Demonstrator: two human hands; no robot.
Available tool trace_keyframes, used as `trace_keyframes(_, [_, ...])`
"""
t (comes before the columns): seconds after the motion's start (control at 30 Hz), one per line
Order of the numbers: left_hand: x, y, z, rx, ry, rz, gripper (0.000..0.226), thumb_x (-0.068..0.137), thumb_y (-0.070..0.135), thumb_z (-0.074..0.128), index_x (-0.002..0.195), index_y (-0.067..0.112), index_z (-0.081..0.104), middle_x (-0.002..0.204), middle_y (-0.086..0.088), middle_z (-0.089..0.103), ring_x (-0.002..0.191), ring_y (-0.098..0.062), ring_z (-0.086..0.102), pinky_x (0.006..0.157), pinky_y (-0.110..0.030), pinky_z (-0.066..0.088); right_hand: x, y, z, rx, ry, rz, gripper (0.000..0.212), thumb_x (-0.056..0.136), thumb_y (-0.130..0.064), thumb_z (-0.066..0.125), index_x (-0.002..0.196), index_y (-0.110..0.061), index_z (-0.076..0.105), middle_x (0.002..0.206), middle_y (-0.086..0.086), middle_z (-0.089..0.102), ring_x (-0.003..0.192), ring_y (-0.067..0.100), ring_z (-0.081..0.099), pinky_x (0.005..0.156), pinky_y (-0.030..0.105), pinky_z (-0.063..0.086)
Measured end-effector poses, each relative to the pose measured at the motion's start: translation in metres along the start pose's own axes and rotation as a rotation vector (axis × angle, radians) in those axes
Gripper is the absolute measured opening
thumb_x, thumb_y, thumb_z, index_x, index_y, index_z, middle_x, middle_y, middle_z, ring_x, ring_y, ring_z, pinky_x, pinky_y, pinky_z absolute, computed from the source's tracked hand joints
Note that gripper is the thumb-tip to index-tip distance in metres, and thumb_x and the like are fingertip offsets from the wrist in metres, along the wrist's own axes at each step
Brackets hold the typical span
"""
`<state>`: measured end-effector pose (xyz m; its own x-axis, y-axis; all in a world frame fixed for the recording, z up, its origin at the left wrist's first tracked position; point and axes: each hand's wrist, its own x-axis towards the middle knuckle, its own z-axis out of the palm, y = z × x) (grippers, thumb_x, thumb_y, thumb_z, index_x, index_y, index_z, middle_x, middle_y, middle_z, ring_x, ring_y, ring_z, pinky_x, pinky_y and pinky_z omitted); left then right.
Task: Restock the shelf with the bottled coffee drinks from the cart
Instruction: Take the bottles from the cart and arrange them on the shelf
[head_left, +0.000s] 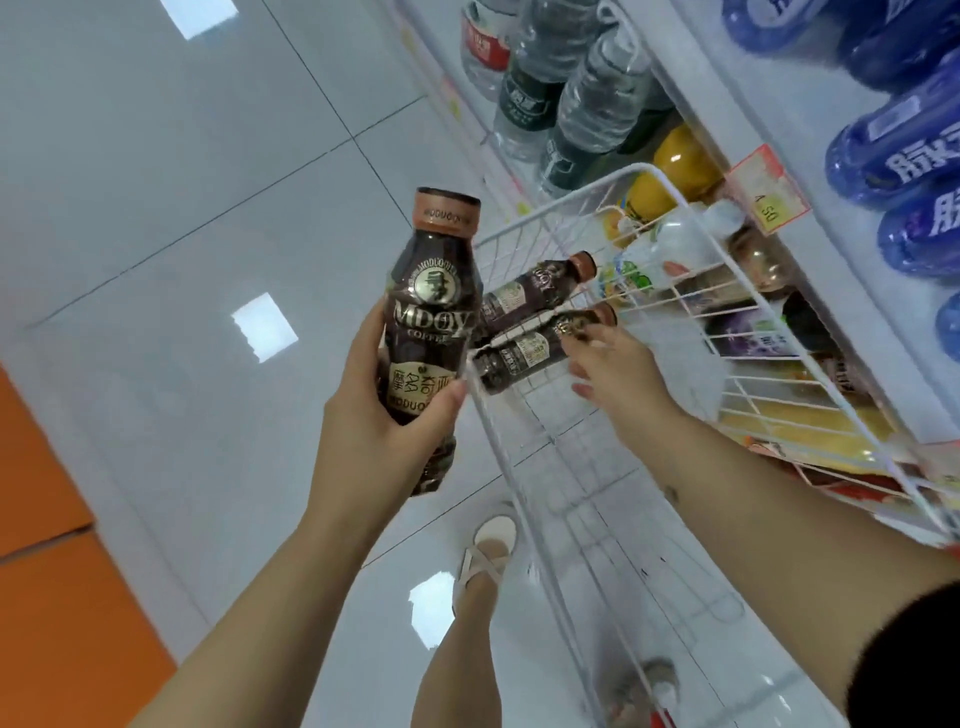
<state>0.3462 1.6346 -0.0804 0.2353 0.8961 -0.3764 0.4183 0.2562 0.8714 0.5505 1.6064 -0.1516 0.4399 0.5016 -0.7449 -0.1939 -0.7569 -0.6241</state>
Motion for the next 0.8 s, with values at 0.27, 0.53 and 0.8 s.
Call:
trace_keyframes(0.27, [0.024,-0.048,-0.012,-0.031,0.085,-0.034,0.074,0.081,0.013,0.070,0.136,0.045,0.032,0.096,0.012,0.062,0.073,-0.004,0.064,0.051,-0.007,0.046,0.091,0.052,0.053,0.198,0.068,0.387,0.039,0.084,-0.029,0.069,0.113,-0.009,0.052,0.086,0.007,0.049,0.085,0.025,0.056,0.070,0.036,0.053])
trace_keyframes(0.53, [0.017,-0.058,-0.009,-0.007,0.102,-0.043,0.074,0.079,0.018,0.072,0.138,0.040,0.033,0.097,0.019,0.062,0.081,0.002,0.064,0.059,-0.006,0.046,0.090,0.063,0.058,0.344,0.215,0.332,0.050,0.078,-0.015,0.075,0.120,-0.003,0.049,0.110,0.015,0.060,0.096,0.033,0.063,0.072,0.040,0.056])
trace_keyframes(0.8, [-0.019,0.019,0.002,-0.015,0.041,0.003,0.075,0.079,0.020,0.073,0.138,0.043,0.032,0.103,0.020,0.062,0.086,0.005,0.063,0.067,-0.004,0.046,-0.046,0.015,-0.023,0.218,0.057,0.129,0.052,0.080,-0.015,0.071,0.127,-0.017,0.047,0.105,0.002,0.063,0.091,0.017,0.063,0.068,0.029,0.051])
